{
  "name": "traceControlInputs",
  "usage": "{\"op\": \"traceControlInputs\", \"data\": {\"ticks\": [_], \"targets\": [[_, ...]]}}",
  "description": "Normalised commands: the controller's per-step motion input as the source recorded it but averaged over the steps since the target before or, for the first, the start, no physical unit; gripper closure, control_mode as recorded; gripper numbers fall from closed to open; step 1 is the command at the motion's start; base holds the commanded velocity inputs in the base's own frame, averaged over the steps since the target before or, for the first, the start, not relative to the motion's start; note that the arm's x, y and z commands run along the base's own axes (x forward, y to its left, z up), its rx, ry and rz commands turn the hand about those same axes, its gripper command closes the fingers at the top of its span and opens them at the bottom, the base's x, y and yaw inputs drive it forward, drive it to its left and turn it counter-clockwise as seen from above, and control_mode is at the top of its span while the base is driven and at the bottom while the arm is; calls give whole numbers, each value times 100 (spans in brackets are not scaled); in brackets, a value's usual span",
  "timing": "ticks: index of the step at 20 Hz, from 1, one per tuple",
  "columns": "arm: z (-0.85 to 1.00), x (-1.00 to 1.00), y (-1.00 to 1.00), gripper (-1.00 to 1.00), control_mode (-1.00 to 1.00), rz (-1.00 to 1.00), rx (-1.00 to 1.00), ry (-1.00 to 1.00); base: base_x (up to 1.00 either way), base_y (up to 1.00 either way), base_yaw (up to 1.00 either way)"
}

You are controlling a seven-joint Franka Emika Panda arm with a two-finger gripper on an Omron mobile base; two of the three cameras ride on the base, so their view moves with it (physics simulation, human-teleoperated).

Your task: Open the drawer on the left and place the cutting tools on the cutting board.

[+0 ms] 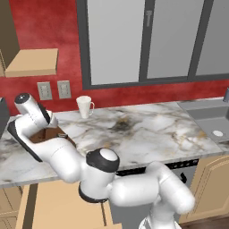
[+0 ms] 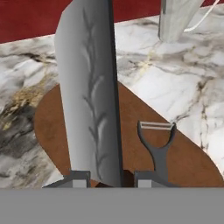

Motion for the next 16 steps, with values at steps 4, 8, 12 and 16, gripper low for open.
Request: {"op": "traceControlInputs", "data": {"ticks": [4,8,12,16], "targets": [[-24,31,22,100,-100,0,0,0,0,0,0],[-37,0,25,100,-100,0,0,0,0,0,0],[-36,0,0,-100,-100,0,0,0,0,0,0],[-2,5,-1,-100,-100,0,0,1,0,0,0]]}}
